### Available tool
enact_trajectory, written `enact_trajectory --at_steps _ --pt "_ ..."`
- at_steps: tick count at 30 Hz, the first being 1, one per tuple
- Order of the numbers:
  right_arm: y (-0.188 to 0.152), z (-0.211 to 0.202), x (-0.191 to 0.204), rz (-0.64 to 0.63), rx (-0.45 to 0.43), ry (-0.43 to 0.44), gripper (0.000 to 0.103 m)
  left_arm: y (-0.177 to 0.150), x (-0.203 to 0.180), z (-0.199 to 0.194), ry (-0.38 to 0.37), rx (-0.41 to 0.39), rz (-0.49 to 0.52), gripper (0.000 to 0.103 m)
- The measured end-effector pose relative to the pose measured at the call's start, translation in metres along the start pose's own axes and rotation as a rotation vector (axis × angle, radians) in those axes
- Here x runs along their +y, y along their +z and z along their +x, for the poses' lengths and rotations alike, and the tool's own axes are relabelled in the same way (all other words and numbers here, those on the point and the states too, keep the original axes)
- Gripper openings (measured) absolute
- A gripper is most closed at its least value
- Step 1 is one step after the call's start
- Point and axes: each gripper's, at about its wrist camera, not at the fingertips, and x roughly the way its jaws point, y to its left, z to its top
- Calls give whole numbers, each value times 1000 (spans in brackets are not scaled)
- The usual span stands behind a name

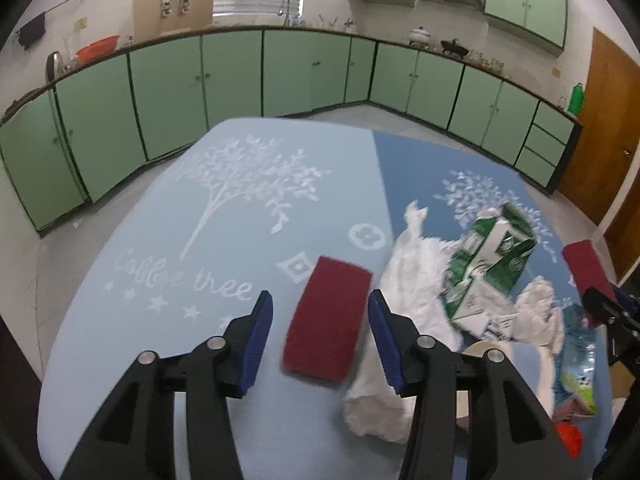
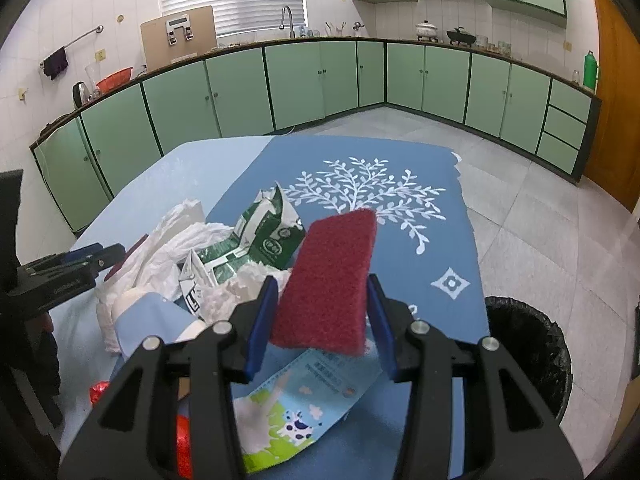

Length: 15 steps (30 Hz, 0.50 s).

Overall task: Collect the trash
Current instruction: 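Grasp the second maroon sponge with the left tool and lift it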

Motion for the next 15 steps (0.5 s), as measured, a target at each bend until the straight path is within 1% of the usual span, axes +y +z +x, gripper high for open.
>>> enact_trajectory --at_steps 3,5,9,12,15 --pt "-1 3 0 -1 6 3 43 -1 10 8 19 22 -29 49" --pt "-1 6 1 -1 12 4 43 -1 12 13 16 41 -33 49" --pt "-2 9 0 1 19 7 43 -5 2 15 20 37 14 49" --pt "-3 10 1 2 24 9 43 -7 -4 17 -26 64 28 49" --pt "-2 10 0 2 23 8 43 -12 -8 22 -16 82 40 49"
